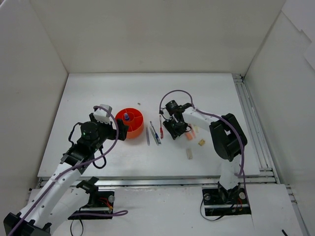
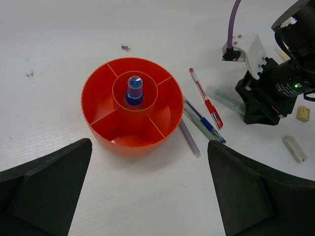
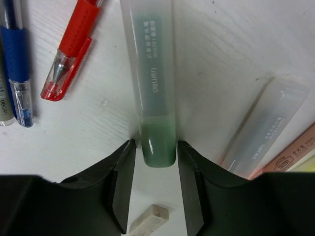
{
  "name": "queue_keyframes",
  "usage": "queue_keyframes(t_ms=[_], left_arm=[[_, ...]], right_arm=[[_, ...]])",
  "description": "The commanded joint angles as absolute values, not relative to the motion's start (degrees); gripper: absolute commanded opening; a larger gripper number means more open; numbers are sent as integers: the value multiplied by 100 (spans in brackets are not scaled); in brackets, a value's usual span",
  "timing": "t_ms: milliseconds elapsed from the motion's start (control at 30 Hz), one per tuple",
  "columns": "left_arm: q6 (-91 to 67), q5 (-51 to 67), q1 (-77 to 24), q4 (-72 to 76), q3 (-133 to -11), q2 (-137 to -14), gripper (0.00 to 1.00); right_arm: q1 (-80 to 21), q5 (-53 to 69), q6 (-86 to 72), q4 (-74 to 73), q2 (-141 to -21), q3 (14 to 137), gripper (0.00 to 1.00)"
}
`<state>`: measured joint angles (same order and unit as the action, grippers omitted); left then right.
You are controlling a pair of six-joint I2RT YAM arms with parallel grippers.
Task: Sort the stationery into containers
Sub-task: Pick up the stationery from the center of the board.
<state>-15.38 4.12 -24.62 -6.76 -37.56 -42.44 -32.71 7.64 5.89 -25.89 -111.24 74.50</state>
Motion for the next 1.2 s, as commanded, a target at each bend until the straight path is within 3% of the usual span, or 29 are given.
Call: queue_keyframes(t_ms=[0, 67, 167, 300, 433, 667, 933, 1167], left_arm=[[-1398, 527, -2417, -211, -4008, -4342, 99], [-1301, 745, -2417, -167, -4017, -4368, 99], [-994, 1123, -2417, -44, -3911, -4333, 99], [-389, 1721, -2417, 316, -3754, -4280, 99], [322, 2861, -2417, 404, -3761, -4507, 99], [1151, 3911, -2908, 53, -4376, -5598, 99], [2029, 3999, -3717, -185, -4676, -6055, 99], [2751, 4315, -4288, -395, -4930, -6547, 99]], right_arm=[[-3287, 361, 229, -2681, -10767, 7278, 32], [-3287, 343, 106, -2663, -10662, 7216, 22], [-3305, 571, 26, -2680, -10486, 7163, 16], [-3305, 1473, -605, -3021, -9880, 7233, 16], [-3279, 2257, -1325, -3770, -9563, 7497, 22], [-3208, 4830, -1996, -4972, -9606, 7655, 15], [-3208, 5253, -1943, -6090, -9404, 7972, 17], [-3199, 5757, -1749, -6354, -9519, 8112, 12]])
